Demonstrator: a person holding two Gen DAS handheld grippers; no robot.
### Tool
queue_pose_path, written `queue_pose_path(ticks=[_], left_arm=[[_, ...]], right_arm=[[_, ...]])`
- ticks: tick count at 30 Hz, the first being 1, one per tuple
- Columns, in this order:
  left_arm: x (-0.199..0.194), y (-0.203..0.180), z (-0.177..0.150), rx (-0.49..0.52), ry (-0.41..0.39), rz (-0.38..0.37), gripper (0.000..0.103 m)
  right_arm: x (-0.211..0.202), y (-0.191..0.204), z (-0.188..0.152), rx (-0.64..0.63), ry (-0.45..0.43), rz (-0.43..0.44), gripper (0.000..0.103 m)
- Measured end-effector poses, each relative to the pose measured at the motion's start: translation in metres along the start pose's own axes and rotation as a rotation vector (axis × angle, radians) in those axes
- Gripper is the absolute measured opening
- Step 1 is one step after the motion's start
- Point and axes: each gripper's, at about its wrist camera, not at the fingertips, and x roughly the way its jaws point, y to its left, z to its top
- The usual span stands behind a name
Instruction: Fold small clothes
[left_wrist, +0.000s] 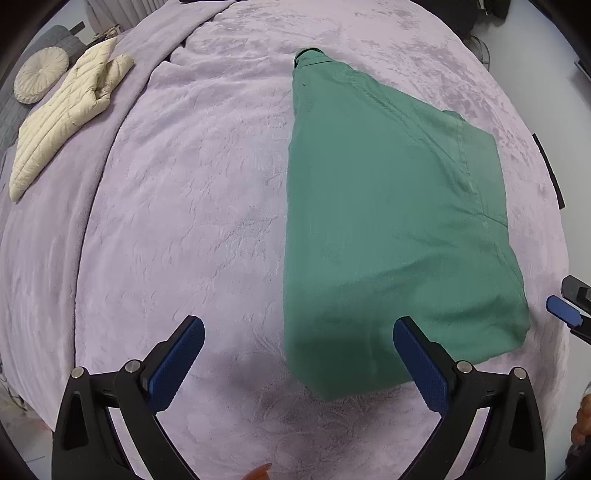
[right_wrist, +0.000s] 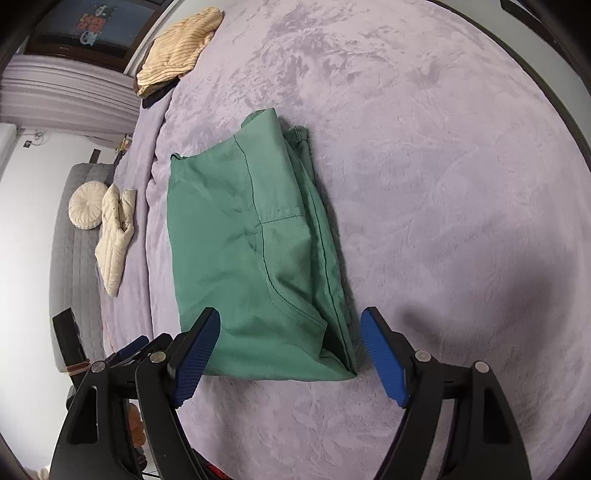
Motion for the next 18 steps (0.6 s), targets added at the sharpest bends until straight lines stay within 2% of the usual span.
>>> queue_pose_path(ticks=[11,14,18], left_arm=[[0.010,-0.013,0.024,0.032,0.007,0.019,0.103],[0.015,-0.010,0.027,0.017,0.025,-0.002,0.103],[0.025,-0.001,0.035,0.006,0.025,0.036,0.103]], right_arm=[[0.023,-0.011,0.024,-0.019,0.049,-0.015,0.084],[0.029,-0.015,0.030,-0.019,0.065,-0.019,0.084],[0.038,-0.020,0.033,-0.020,0.079,-0.024,0.084]])
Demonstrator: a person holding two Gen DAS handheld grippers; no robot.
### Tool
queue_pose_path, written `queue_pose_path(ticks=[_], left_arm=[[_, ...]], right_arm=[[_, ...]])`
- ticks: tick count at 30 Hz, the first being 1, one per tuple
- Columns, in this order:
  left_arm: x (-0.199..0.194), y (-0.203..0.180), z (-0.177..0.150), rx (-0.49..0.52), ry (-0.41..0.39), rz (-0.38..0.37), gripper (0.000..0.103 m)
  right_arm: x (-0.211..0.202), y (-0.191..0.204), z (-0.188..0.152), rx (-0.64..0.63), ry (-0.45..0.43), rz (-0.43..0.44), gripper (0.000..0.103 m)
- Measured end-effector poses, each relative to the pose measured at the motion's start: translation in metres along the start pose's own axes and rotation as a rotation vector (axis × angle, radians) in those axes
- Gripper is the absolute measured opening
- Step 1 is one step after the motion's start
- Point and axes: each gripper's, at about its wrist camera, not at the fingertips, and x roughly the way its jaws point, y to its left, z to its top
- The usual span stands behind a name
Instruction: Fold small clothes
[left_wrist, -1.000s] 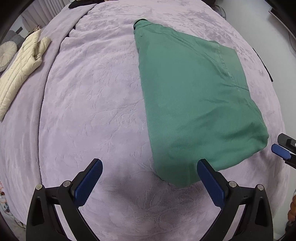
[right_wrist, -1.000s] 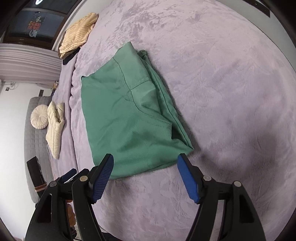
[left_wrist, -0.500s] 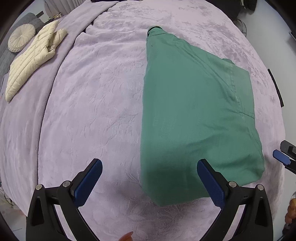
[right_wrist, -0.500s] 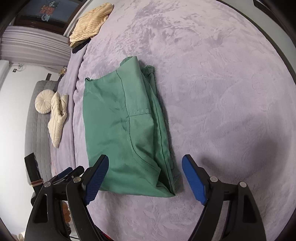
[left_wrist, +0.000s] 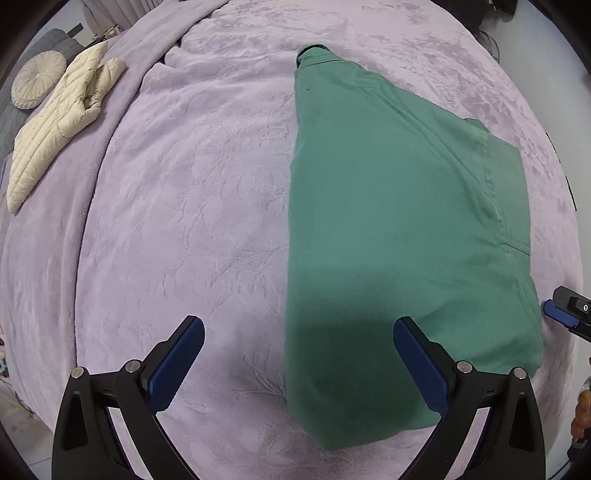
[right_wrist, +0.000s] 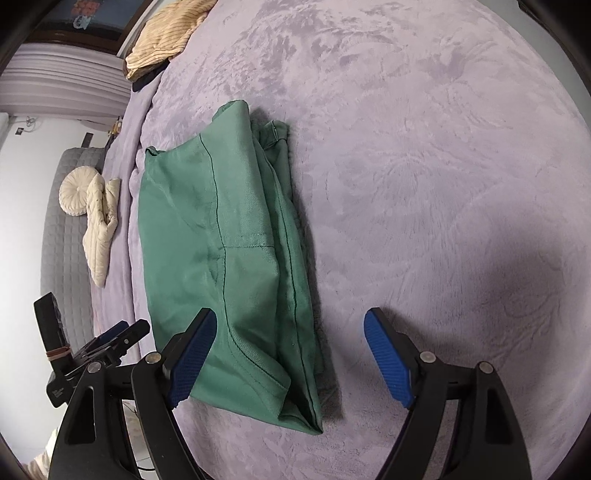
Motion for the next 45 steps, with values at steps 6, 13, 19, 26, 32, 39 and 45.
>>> queue_pose_path(ticks=[6,13,19,26,32,39,45], left_arm=[[0.011,0.031,0.025,-0.070,-0.006,-0.177,0.103],[0.051,0.033,0.046,-0.036,0.056,-0.324,0.103],[0.080,0.012,0.055,-0.048,0.103,-0.470,0.103],[0.090,-0.012,0.060,-0.022,0.120,-0.451,0.103],[0.076,-0.013,0.057,0.007,0.062,-0.434,0.077],[0.046,0.007,0.052,0.022,0.026,-0.506,0.052],[0.012,0.034,0.036,0.042,0.007,-0.567,0.052]], right_arm=[[0.013,-0.009,0.007,-0.003,0.033,0.063,0.085],[0.037,-0.015,0.022,-0.017,0.097,0.180,0.087],[0.063,-0.002,0.039,-0.039,0.136,0.285,0.088],[0.095,0.018,0.049,-0.041,0.157,0.325,0.088],[0.093,0.008,0.044,0.064,0.148,0.337,0.031],[0.073,0.025,0.025,0.103,0.097,0.478,0.025],[0.050,0.052,-0.009,0.109,0.060,0.517,0.025]])
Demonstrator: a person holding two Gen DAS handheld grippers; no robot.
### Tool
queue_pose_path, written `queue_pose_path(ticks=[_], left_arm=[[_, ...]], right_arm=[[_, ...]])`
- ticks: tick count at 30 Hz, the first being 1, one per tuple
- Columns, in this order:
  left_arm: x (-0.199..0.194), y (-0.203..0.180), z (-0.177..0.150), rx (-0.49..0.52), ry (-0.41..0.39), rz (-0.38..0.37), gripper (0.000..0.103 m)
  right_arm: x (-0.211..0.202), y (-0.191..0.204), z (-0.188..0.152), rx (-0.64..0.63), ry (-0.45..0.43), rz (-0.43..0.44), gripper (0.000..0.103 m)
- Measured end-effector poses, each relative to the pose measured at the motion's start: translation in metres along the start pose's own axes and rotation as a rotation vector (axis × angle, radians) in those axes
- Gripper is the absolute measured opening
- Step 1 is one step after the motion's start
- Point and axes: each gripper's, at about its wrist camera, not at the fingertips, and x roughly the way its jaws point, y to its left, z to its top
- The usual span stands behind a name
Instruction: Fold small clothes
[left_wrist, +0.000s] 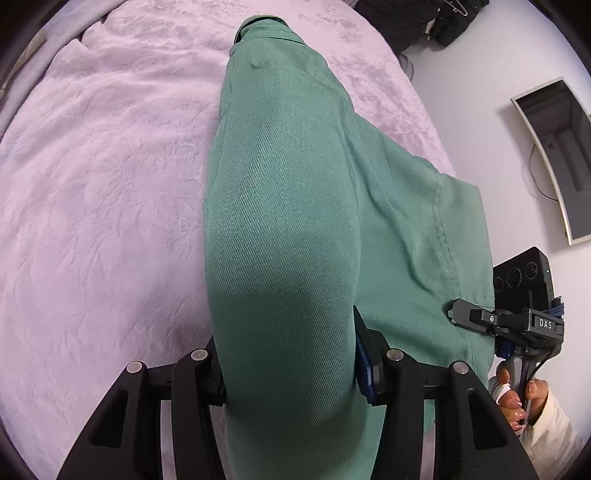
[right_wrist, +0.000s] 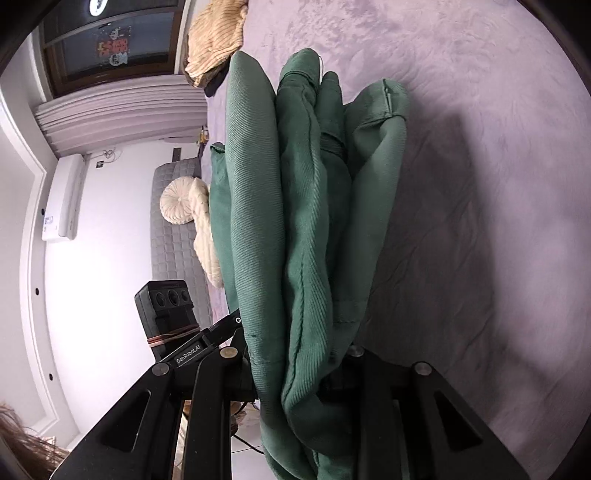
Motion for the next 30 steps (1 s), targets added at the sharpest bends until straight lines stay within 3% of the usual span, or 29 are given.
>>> queue_pose_path(ticks=[6,12,14,16,18,21,24,26,30], left_arm=[[-0.052,0.023,-0.042,0.031,0.005,-0.014,0.052],[-0.082,0.076,-0.114,0.015,0.057,0.058,0.052],[-0.076,0.097,-0.134,-0.005,0.089,0.100,0.052],[-0.069,0.117,-0.148,-0.044,0.124,0.132,0.053],[-0.081,0.126,-0.158,-0.058,0.090,0.110,0.055],[-0.102,0.127,-0.162,0.001,0.053,0.156,0.055],[-0.113,0.122,-0.149,0.035,0.020,0.195,0.055],[-0.123,0.126,-0.142,0.044,-0.015,0.206,0.055],[-0.112,0.122,-0.099,0.030,-0.075,0.236,0.055]], right_arm=[[0.014,0.027,-0.062,-0.019,-0.012,0.009,0.025],[0.064,0.016,-0.129,0.039,0.019,-0.002,0.025],[0.084,-0.001,-0.144,0.075,0.028,-0.052,0.028],[0.092,-0.020,-0.152,0.138,0.026,-0.161,0.029],[0.084,-0.023,-0.155,0.146,-0.013,-0.204,0.035],[0.063,-0.005,-0.163,0.085,-0.080,-0.389,0.050],[0.037,0.016,-0.164,0.011,-0.154,-0.548,0.045],[0.031,0.037,-0.161,-0.059,-0.199,-0.575,0.033],[0.047,0.071,-0.145,-0.176,-0.209,-0.591,0.027]])
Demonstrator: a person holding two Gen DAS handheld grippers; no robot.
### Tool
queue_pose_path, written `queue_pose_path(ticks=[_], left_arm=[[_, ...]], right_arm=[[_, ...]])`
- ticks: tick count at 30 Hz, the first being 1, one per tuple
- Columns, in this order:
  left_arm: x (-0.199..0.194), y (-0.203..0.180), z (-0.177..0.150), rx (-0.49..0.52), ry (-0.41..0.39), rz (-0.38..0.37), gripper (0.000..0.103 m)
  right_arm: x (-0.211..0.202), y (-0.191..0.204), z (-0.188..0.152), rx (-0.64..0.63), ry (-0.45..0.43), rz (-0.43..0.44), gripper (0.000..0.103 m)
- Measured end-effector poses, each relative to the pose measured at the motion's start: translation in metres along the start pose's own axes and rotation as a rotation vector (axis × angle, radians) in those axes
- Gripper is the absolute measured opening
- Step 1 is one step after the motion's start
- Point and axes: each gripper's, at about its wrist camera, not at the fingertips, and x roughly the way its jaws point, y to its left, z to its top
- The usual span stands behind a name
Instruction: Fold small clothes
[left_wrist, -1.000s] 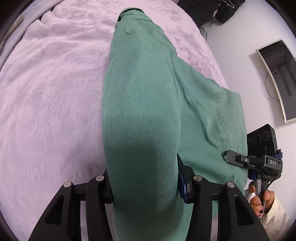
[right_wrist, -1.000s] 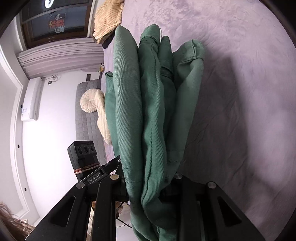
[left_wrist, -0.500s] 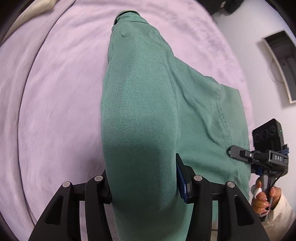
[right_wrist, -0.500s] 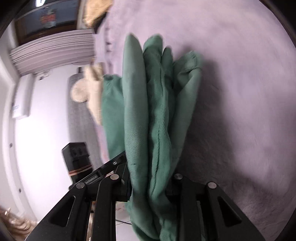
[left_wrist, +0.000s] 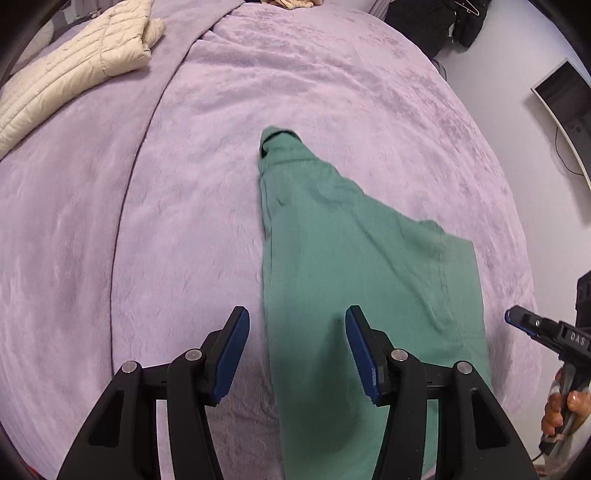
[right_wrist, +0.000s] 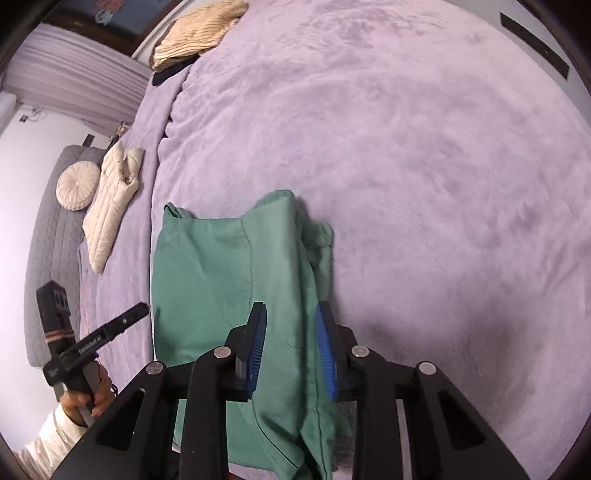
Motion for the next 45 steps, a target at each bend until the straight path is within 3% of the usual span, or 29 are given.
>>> queue_pose_path(ticks=[4,6,7,8,9,12,14,22,26,30,32,40,45], left_arm=[[0.047,-0.011,0.027,0.008,0.026,0.060,0.055],[0.069,-0.011,0.034,0.004,0.054,0.088,0.055],[0.076,-0.010,0.037,0.007,0.060,0.087,0.056],[0.080,-0.008,0.039,0.013,0.057,0.096,0.066],[0.083,-0.007,0.041,0.025,0.052,0.116,0.077],[0.079,-0.002,0.046,0.031,0.057,0.112,0.078],[0.063,-0.003,0.044,0.053,0.030,0.145,0.078],[-0.010,-0.018,-0.023,0.148,0.026,0.106,0.078],[-0.019,-0.031,-0.073,0.169,0.075,0.069,0.078],[-0.004,-0.036,-0.120,0.206,0.139,0.092,0.078],[0.004,-0.032,-0.136,0.193,0.160,0.088,0.079],[0.003,-0.026,-0.153,0.125,0.163,0.070,0.084],[0.000,-0.022,-0.147,0.105,0.180,0.085,0.084]], right_arm=[[0.051,0.033,0.017,-0.096,0.026,-0.079,0.022],[0.077,0.024,0.022,-0.105,0.062,-0.150,0.011],[0.083,0.014,0.020,-0.098,0.071,-0.170,0.010],[0.090,0.005,0.024,-0.081,0.076,-0.187,0.010],[0.093,-0.005,0.029,-0.056,0.077,-0.195,0.013],[0.083,-0.021,0.037,0.023,0.077,-0.144,0.019],[0.067,-0.017,0.035,-0.021,0.071,-0.152,0.019],[0.011,0.023,-0.020,-0.132,0.086,-0.061,0.019],[-0.002,0.049,-0.062,-0.189,0.120,-0.031,0.019],[0.002,0.054,-0.098,-0.246,0.156,-0.111,0.019],[0.006,0.044,-0.107,-0.215,0.165,-0.146,0.019],[0.032,-0.014,-0.129,-0.019,0.226,-0.200,0.016],[0.020,-0.019,-0.136,0.047,0.218,-0.177,0.020]])
